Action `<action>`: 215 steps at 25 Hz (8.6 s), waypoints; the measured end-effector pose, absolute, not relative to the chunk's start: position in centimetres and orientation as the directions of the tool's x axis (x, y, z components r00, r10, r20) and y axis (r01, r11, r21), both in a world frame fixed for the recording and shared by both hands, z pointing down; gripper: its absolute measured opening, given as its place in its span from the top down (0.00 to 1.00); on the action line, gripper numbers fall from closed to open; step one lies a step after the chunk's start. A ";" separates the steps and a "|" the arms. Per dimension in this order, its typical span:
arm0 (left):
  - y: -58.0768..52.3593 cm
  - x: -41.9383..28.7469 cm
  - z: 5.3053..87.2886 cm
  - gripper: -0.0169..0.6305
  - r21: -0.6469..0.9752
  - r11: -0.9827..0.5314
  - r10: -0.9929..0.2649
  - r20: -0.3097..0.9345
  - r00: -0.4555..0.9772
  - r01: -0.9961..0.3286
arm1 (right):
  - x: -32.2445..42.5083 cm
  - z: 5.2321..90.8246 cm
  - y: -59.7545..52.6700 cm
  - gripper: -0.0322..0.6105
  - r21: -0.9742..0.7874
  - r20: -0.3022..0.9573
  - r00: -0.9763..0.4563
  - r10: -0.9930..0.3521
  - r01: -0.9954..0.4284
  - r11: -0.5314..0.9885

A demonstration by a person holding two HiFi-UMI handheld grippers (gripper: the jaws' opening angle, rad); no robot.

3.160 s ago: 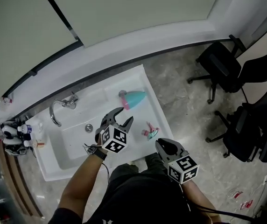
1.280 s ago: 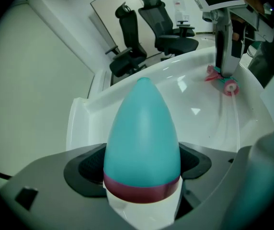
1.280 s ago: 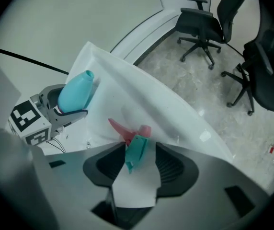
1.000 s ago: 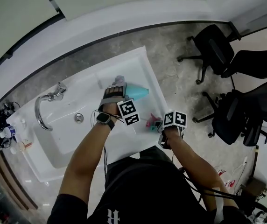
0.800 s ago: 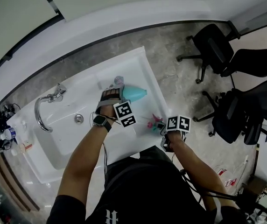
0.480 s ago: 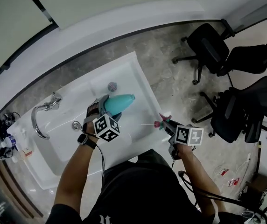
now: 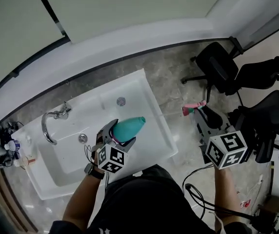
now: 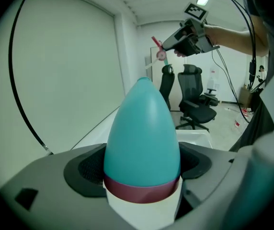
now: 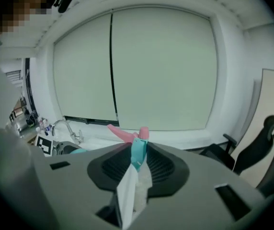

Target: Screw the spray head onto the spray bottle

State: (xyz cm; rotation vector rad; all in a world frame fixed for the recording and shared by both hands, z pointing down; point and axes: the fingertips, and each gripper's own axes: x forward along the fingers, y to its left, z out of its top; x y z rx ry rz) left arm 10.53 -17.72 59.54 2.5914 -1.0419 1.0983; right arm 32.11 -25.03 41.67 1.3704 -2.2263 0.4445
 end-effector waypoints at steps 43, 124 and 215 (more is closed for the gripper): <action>-16.1 12.6 48.4 0.33 -0.178 -0.628 -0.758 0.358 0.545 -0.757 | 15.3 33.2 -17.5 0.80 0.438 0.602 -0.409 -0.686 -0.550 0.711; -11.1 13.5 40.1 0.33 -0.125 -0.894 -0.442 0.096 0.892 -0.430 | 12.6 23.9 -6.7 0.63 0.538 0.840 -0.441 -0.317 0.600 0.592; -4.7 13.3 36.7 0.33 0.139 -0.990 0.027 0.147 0.989 0.006 | 12.1 28.0 -5.0 0.74 0.112 0.991 -0.134 -0.030 0.666 0.738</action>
